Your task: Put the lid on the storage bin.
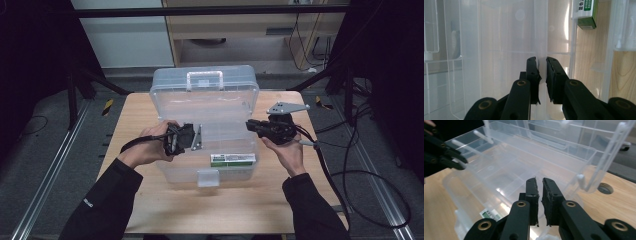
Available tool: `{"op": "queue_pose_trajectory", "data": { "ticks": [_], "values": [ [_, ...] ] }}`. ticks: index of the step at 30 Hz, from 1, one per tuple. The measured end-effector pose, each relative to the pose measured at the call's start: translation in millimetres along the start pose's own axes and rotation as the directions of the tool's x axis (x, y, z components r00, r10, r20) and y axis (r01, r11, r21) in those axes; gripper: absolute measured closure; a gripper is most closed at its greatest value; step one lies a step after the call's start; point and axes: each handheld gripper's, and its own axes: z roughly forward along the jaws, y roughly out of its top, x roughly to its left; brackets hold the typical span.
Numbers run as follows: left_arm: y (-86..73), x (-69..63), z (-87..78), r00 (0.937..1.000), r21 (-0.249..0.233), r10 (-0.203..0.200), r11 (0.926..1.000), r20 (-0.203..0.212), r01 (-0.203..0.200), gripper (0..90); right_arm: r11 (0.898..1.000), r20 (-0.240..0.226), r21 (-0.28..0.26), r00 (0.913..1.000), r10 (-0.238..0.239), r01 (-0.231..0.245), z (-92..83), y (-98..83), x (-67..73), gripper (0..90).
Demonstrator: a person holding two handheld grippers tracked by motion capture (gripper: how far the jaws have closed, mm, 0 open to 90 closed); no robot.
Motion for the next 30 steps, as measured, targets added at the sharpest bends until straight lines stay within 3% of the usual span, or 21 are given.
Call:
{"op": "queue_pose_trajectory", "data": {
  "ticks": [13, 30],
  "values": [
    [-0.2, -4.4, 0.3, 0.9998, 0.000, -0.015, 0.9999, 0.016, 0.015, 80.1, 0.997, 0.063, -0.038, 0.9952, 0.075, -0.073, 6.0, 3.2, -14.5, 89.8],
    [2.9, -7.3, 1.0, 0.9998, 0.022, -0.014, 0.9997, 0.016, 0.013, 80.1, 0.994, 0.111, -0.029, 0.9875, 0.112, -0.109, 8.9, 6.2, -22.3, 90.0]
  ]
}}
